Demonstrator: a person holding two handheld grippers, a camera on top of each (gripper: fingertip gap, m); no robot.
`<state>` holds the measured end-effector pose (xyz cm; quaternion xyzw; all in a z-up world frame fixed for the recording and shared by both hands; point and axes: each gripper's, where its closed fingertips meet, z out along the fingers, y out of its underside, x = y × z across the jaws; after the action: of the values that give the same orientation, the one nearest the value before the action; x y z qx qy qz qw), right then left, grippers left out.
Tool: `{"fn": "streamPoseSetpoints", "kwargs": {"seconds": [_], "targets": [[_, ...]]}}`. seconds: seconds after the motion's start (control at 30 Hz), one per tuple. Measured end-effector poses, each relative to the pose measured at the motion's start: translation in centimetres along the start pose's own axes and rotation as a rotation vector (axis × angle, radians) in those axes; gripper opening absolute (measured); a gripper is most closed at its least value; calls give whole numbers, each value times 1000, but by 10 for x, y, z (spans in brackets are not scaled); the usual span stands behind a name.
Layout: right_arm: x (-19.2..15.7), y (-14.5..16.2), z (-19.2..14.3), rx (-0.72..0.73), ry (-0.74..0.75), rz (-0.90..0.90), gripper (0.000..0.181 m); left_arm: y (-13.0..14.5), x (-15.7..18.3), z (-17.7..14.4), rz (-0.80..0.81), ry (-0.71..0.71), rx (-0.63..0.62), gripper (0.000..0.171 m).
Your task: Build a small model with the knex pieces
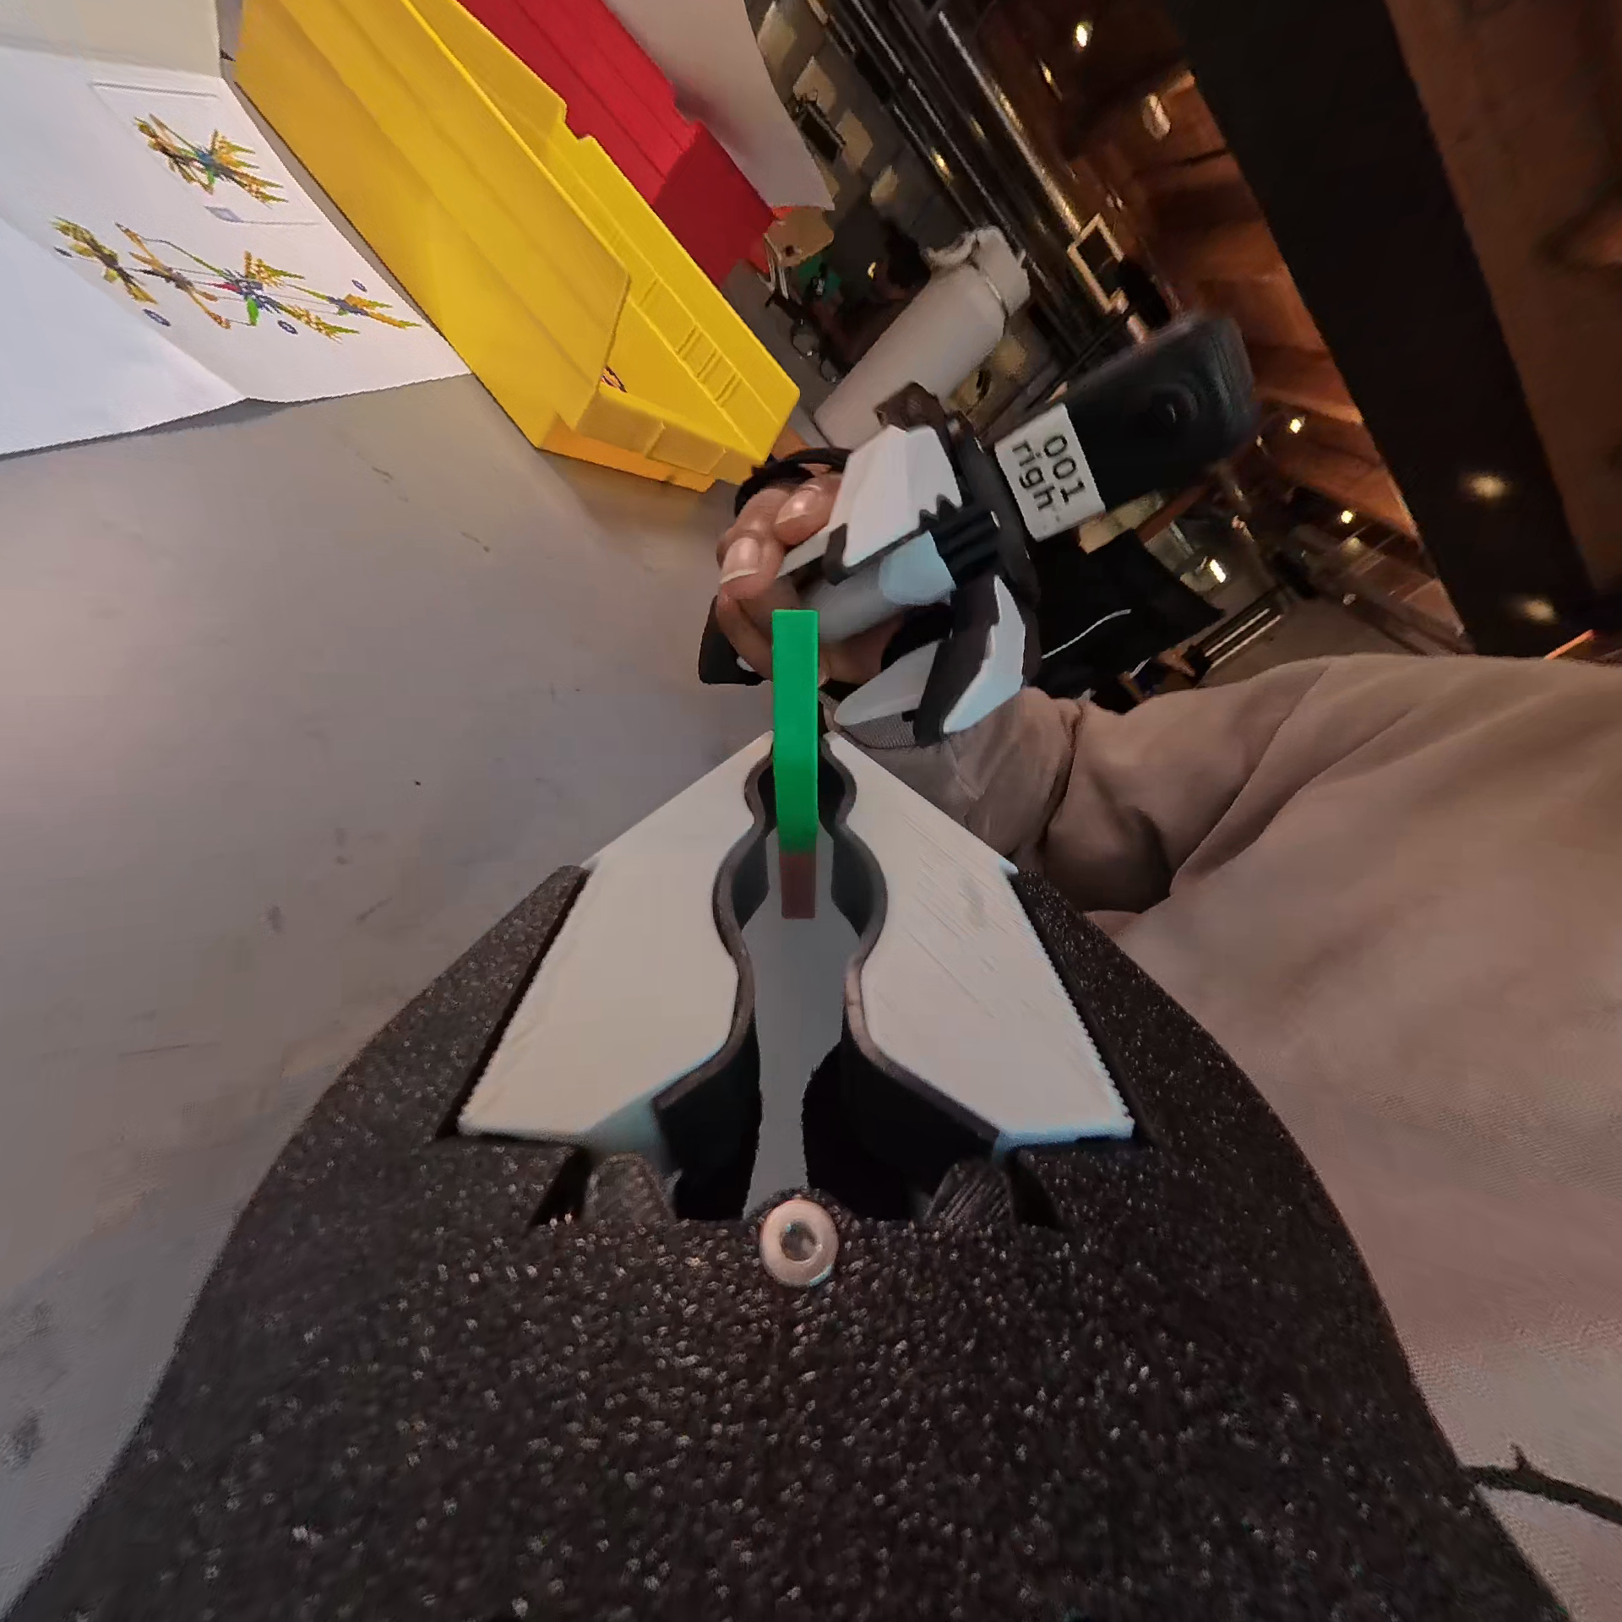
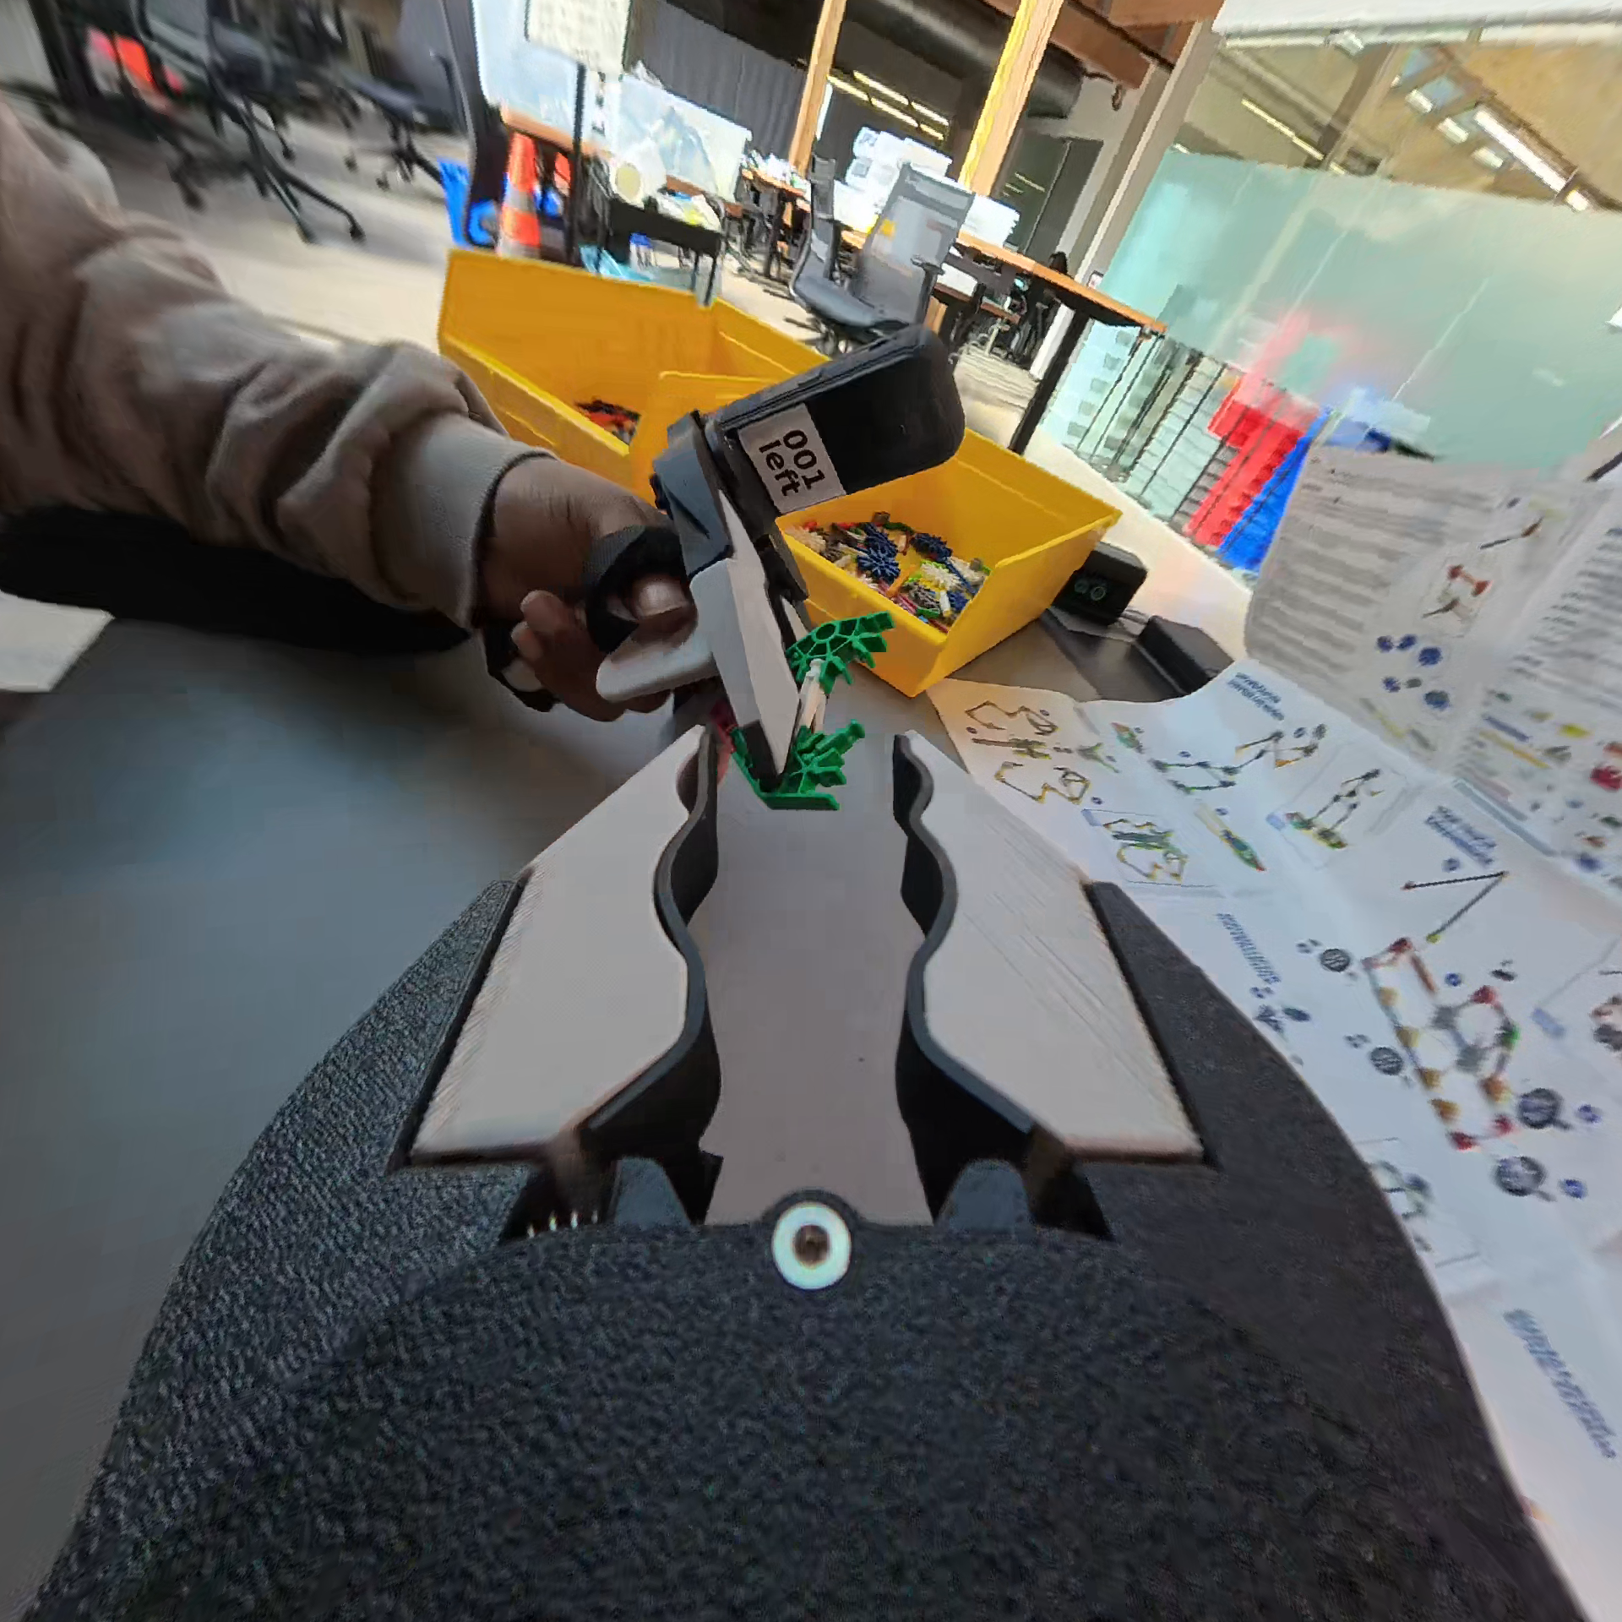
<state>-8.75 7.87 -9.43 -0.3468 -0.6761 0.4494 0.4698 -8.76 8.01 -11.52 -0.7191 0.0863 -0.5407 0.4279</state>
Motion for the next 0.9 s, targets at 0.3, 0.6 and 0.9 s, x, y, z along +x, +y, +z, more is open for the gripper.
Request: {"fn": "streamPoseSetpoints", "kwargs": {"seconds": [0.3, 0.6, 0.9], "targets": [[1, 44, 29, -335, 253, -672, 26, 3, -21, 3, -384, 41, 80, 4], [5, 42, 20, -264, 176, -452, 9, 3, 1, 1, -69, 31, -35, 40], [3, 64, 13, -321, 77, -391, 5, 13, -57, -29, 665, -504, -316, 42]]}}
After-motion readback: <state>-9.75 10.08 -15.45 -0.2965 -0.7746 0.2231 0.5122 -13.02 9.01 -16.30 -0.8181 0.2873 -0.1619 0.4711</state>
